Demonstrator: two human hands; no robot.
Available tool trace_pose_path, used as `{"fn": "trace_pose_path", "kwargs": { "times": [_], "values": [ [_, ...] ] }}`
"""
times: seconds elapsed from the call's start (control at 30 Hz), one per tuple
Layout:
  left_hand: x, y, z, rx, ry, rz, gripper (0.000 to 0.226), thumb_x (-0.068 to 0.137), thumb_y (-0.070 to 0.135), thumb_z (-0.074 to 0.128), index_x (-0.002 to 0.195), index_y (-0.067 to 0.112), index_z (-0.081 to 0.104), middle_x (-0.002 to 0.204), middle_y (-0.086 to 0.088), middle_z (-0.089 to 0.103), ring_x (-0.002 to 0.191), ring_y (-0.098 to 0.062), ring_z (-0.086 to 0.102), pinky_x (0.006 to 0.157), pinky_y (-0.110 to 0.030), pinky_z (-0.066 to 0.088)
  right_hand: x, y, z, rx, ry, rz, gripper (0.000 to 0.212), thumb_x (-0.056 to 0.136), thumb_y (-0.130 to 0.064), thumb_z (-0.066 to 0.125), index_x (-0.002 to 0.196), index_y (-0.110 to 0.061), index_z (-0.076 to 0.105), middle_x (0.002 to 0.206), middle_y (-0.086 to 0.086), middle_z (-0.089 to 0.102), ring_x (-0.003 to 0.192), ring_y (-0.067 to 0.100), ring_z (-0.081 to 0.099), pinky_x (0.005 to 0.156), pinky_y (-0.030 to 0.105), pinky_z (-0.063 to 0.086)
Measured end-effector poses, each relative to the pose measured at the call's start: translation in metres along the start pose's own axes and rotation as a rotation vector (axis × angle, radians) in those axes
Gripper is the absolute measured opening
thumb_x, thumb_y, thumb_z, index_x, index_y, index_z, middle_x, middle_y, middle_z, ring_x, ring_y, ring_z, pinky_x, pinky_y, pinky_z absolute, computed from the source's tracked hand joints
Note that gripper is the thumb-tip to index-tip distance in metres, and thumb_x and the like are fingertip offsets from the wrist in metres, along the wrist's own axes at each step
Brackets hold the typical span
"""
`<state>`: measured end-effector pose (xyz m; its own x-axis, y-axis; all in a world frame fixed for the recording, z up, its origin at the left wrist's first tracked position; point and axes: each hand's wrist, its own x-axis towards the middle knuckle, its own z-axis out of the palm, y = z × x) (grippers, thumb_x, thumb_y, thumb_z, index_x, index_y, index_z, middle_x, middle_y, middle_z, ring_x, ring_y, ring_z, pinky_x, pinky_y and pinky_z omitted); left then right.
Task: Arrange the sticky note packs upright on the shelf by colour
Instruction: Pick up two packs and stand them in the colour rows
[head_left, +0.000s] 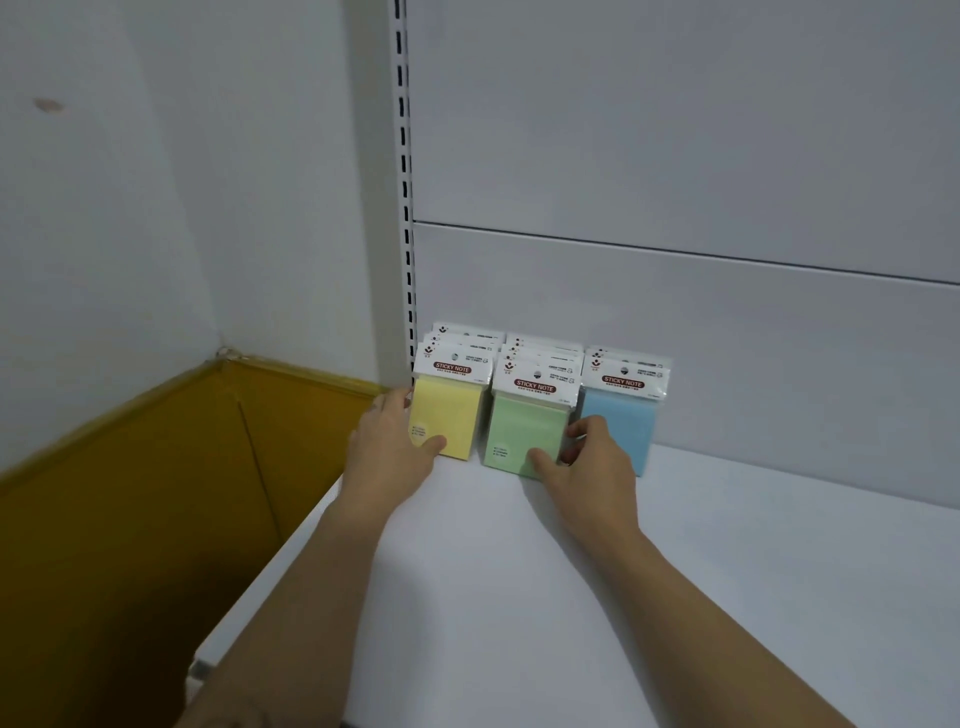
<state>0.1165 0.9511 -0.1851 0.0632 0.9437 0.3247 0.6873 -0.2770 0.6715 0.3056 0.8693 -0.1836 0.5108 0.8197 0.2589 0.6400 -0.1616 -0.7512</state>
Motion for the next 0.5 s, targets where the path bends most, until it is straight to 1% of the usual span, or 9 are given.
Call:
{"fn": "trace_pose_path", "kwargs": {
  "times": [0.07, 0.17, 0.23, 0.27, 0.33, 0.4, 0.43, 0.5],
  "values": [
    [-0.005, 0.007, -0.004, 0.112, 0.059, 0.049, 0.065, 0.079, 0.037, 0.071, 0.134, 0.02, 0.041, 0.131, -0.004, 0.048, 0.121, -0.024, 0.042, 0.099, -0.042, 0.039, -0.002, -0.004, -0.005, -0.011, 0.009, -0.007, 0.045, 0.075, -0.04, 0.073, 0.105, -0.02, 0.046, 0.098, -0.004, 0.057, 0.091, 0.018, 0.057, 0.075, 0.032, 0.045],
    [-0.014, 0.027, -0.01, 0.174, 0.112, 0.204, 0.061, 0.082, 0.039, 0.066, 0.135, 0.023, 0.041, 0.134, -0.002, 0.045, 0.125, -0.022, 0.037, 0.101, -0.038, 0.032, -0.002, -0.012, -0.022, -0.035, 0.119, -0.048, 0.057, 0.076, -0.047, 0.071, 0.119, -0.017, 0.046, 0.116, -0.003, 0.051, 0.107, 0.018, 0.052, 0.081, 0.031, 0.043],
    [-0.017, 0.043, -0.009, 0.195, 0.101, 0.342, 0.057, 0.082, 0.041, 0.065, 0.132, 0.023, 0.046, 0.133, 0.0, 0.047, 0.124, -0.021, 0.037, 0.101, -0.036, 0.03, 0.0, -0.016, -0.039, -0.088, 0.169, -0.126, 0.061, 0.077, -0.045, 0.07, 0.127, -0.018, 0.047, 0.124, -0.001, 0.05, 0.116, 0.02, 0.048, 0.091, 0.034, 0.043],
    [-0.018, 0.051, -0.008, 0.211, 0.084, 0.399, 0.057, 0.081, 0.043, 0.065, 0.131, 0.023, 0.047, 0.132, 0.0, 0.049, 0.123, -0.021, 0.038, 0.102, -0.036, 0.03, 0.001, -0.017, -0.049, -0.146, 0.165, -0.17, 0.064, 0.078, -0.043, 0.07, 0.132, -0.019, 0.045, 0.13, 0.002, 0.048, 0.12, 0.022, 0.044, 0.097, 0.035, 0.04],
    [-0.02, 0.071, -0.002, 0.241, 0.055, 0.485, 0.059, 0.08, 0.047, 0.064, 0.131, 0.022, 0.048, 0.132, -0.001, 0.05, 0.124, -0.023, 0.038, 0.102, -0.038, 0.029, 0.001, -0.016, -0.074, -0.283, 0.138, -0.226, 0.07, 0.079, -0.043, 0.069, 0.14, -0.022, 0.039, 0.144, 0.004, 0.037, 0.13, 0.023, 0.034, 0.106, 0.035, 0.03],
    [-0.026, 0.098, 0.005, 0.249, 0.041, 0.551, 0.062, 0.079, 0.051, 0.062, 0.131, 0.022, 0.047, 0.132, -0.001, 0.05, 0.125, -0.023, 0.038, 0.101, -0.038, 0.029, -0.001, -0.009, -0.108, -0.38, 0.145, -0.217, 0.076, 0.081, -0.047, 0.066, 0.146, -0.027, 0.03, 0.155, 0.003, 0.021, 0.14, 0.022, 0.021, 0.113, 0.037, 0.021],
    [-0.03, 0.112, 0.009, 0.247, 0.025, 0.586, 0.064, 0.078, 0.054, 0.06, 0.131, 0.021, 0.047, 0.132, -0.001, 0.05, 0.125, -0.023, 0.038, 0.1, -0.038, 0.029, -0.002, -0.003, -0.126, -0.421, 0.162, -0.202, 0.079, 0.082, -0.05, 0.065, 0.147, -0.029, 0.026, 0.157, 0.002, 0.015, 0.143, 0.022, 0.016, 0.115, 0.038, 0.018],
    [-0.04, 0.146, 0.02, 0.237, -0.023, 0.673, 0.066, 0.076, 0.06, 0.052, 0.13, 0.022, 0.047, 0.132, 0.001, 0.05, 0.125, -0.021, 0.038, 0.1, -0.037, 0.029, -0.01, 0.013, -0.164, -0.497, 0.21, -0.157, 0.082, 0.081, -0.054, 0.063, 0.148, -0.031, 0.023, 0.159, 0.003, 0.009, 0.145, 0.023, 0.011, 0.116, 0.04, 0.014]
  ]
}}
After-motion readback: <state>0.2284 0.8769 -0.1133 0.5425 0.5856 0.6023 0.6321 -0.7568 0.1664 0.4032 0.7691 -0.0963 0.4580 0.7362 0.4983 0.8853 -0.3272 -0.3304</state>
